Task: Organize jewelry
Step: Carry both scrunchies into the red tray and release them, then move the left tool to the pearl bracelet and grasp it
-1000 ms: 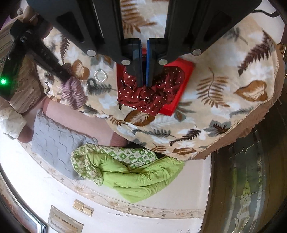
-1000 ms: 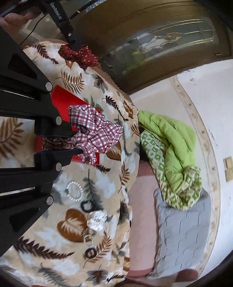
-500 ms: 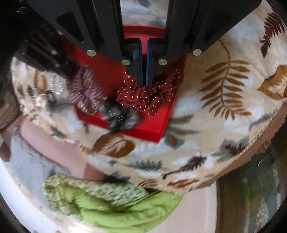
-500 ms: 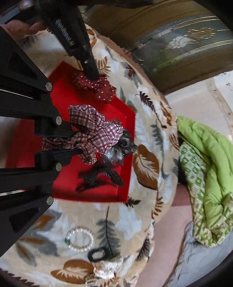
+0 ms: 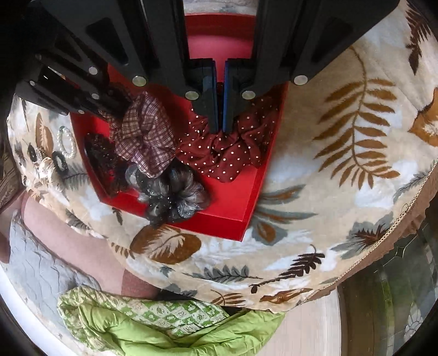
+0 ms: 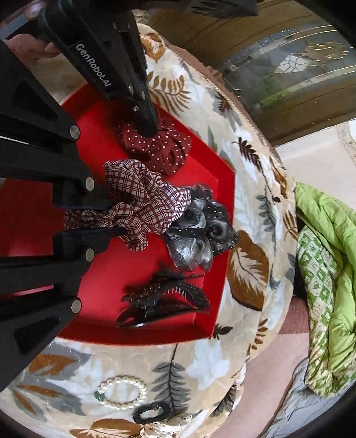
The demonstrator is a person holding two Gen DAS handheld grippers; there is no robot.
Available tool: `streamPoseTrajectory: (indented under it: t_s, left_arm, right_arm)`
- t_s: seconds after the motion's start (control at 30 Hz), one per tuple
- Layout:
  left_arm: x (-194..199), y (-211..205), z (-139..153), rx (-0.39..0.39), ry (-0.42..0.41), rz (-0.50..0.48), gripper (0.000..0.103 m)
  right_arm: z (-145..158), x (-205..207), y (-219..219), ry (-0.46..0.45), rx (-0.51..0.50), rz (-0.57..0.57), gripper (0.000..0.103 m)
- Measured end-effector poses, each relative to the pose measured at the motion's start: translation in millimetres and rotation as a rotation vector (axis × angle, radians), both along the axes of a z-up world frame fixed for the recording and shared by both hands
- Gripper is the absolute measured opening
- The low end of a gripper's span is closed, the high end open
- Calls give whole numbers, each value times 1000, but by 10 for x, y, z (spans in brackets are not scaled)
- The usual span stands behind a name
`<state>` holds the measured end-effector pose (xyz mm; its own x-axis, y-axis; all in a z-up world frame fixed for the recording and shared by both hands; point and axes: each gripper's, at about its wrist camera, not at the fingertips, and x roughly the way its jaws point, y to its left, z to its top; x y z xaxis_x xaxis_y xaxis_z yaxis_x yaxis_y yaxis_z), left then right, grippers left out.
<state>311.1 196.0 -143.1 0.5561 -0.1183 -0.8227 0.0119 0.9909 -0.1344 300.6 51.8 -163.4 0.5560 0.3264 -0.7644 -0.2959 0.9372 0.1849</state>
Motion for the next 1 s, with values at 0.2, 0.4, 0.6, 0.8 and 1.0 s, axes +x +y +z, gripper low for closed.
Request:
streamPoseTrajectory:
  t_s: [0.2,0.4,0.6,0.8,1.0]
  left_arm:
    - [24,-20,-30,2,15,-1,3]
    - [80,-41,-90,12,15,5,4]
    - [62,-14,0,-15,-4,19,36]
    - [-212,30,327,-17,-135,50,58]
    - [-789,-383,718,0,-272,63,75]
  right_arm:
    - [-9,-31,-28,-4,-16,-13,12]
    - [-100,35,-25,24,-18,-17,15]
    - [54,-119,-176,-13,25,-42,77]
    - [524,-482,-577,-104,43,-68,77]
    - [989,-867,-1413,-138,127,-181,77]
